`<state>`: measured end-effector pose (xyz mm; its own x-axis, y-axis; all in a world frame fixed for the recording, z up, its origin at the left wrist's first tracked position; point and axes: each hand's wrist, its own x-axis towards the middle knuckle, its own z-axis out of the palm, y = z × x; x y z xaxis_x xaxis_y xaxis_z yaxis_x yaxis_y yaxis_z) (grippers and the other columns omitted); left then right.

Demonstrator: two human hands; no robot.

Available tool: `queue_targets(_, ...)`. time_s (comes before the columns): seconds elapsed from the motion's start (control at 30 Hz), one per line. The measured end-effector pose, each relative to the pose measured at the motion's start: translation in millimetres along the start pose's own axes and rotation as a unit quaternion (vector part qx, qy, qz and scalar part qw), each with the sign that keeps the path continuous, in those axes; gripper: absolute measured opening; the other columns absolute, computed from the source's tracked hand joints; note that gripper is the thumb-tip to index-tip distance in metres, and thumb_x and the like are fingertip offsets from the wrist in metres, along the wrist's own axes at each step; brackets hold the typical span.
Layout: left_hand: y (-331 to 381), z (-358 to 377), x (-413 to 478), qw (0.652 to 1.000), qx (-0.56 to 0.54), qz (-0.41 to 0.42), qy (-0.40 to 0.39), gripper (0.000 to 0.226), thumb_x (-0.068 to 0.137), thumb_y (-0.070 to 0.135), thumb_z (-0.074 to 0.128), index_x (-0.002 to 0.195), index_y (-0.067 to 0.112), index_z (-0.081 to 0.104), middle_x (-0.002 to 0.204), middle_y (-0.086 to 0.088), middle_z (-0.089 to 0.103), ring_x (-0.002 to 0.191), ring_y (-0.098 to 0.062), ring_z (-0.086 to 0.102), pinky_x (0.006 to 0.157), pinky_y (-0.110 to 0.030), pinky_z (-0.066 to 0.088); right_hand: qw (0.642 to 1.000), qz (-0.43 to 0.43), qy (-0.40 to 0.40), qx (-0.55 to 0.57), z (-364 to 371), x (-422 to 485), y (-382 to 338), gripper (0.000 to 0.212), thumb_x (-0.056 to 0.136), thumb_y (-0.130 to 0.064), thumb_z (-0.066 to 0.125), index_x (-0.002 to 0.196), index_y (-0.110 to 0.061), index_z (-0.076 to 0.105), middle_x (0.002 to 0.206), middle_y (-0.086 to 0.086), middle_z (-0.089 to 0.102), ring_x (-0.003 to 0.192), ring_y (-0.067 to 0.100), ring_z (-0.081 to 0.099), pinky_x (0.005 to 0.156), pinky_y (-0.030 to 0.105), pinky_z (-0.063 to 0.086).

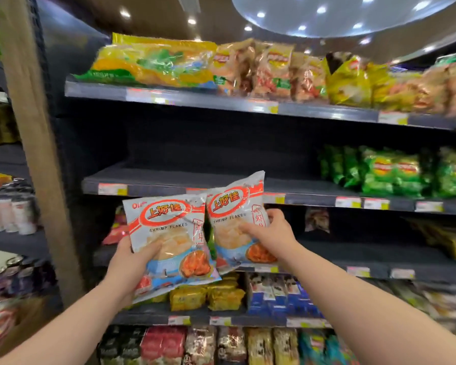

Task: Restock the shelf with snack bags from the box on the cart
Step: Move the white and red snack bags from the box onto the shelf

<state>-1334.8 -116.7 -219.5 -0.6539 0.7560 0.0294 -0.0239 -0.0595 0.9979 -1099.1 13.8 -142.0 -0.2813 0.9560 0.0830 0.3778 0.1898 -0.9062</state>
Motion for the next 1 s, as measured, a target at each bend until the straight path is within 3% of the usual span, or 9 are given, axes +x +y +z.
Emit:
queue_targets(0.27,3.1,138.6,-37.2,0.995,0.011,-0.013,-0.096,0.062,0.071,0.043,0.076,0.123,0.021,0.049,0.116,-0.004,0.067,0.105,-0.028,0.065,0.093,-0.052,0.051,0.996,0.025,0.088,0.008,-140.0,-30.5,57.9,0.056,0.073,-0.029,0.079,0.112,-0.018,0.039,0.093,-0.005,0.053,0.077,0.006,0.054,0.070,0.024,0.046)
queue_targets(0.4,8.4,183.0,-37.1,0.993,0.013,-0.013,-0.118,0.016,0.087,0.021,0.066,0.098,0.025,0.055,0.109,-0.008,0.067,0.101,-0.030,0.066,0.093,-0.052,0.051,0.992,0.025,0.121,0.014,-177.3,-32.1,76.5,0.055,0.073,-0.031,0.078,0.110,-0.020,0.039,0.092,-0.007,0.055,0.077,0.004,0.055,0.059,0.018,0.043)
queue_targets(0.57,12.4,227.9,-16.8,0.989,0.015,-0.002,-0.147,0.018,0.086,0.024,0.067,0.104,0.023,0.060,0.110,-0.008,0.070,0.099,-0.030,0.068,0.091,-0.053,0.052,0.988,0.041,0.149,0.010,-204.4,-17.1,96.4,0.053,0.073,-0.030,0.077,0.110,-0.020,0.040,0.094,-0.005,0.055,0.081,0.008,0.057,0.072,0.026,0.046)
queue_targets(0.7,16.4,259.0,19.1,0.991,0.028,0.009,-0.132,0.032,0.084,0.027,0.070,0.109,0.021,0.051,0.111,-0.005,0.065,0.101,-0.028,0.065,0.091,-0.051,0.053,0.985,0.039,0.171,0.005,-218.2,18.5,101.8,0.054,0.073,-0.030,0.078,0.111,-0.019,0.041,0.101,0.000,0.058,0.088,0.014,0.060,0.075,0.029,0.048)
queue_targets(0.8,25.9,276.0,56.9,0.991,0.024,0.019,-0.131,0.033,0.078,0.033,0.073,0.102,0.025,0.052,0.112,-0.005,0.065,0.100,-0.028,0.066,0.089,-0.051,0.054,0.983,0.032,0.181,0.005,-223.6,57.2,97.2,0.055,0.073,-0.030,0.078,0.110,-0.020,0.039,0.098,-0.002,0.057,0.087,0.014,0.059,0.075,0.029,0.046)
queue_targets(0.9,37.6,292.2,99.8,0.990,0.027,0.040,-0.134,0.043,0.077,0.035,0.073,0.113,0.020,0.055,0.113,-0.005,0.065,0.099,-0.026,0.066,0.088,-0.049,0.055,0.982,0.026,0.185,0.009,-224.7,104.3,89.1,0.052,0.073,-0.030,0.078,0.110,-0.018,0.043,0.100,-0.001,0.060,0.085,0.012,0.060,0.075,0.028,0.046)
queue_targets(1.0,47.7,304.9,141.7,0.989,0.031,0.059,-0.136,0.027,0.084,0.029,0.069,0.105,0.019,0.056,0.109,-0.004,0.065,0.097,-0.023,0.065,0.085,-0.043,0.054,0.981,0.023,0.190,0.024,-221.6,152.1,83.2,0.063,0.074,-0.034,0.077,0.123,-0.012,0.044,0.111,0.003,0.060,0.097,0.018,0.060,0.076,0.028,0.047)
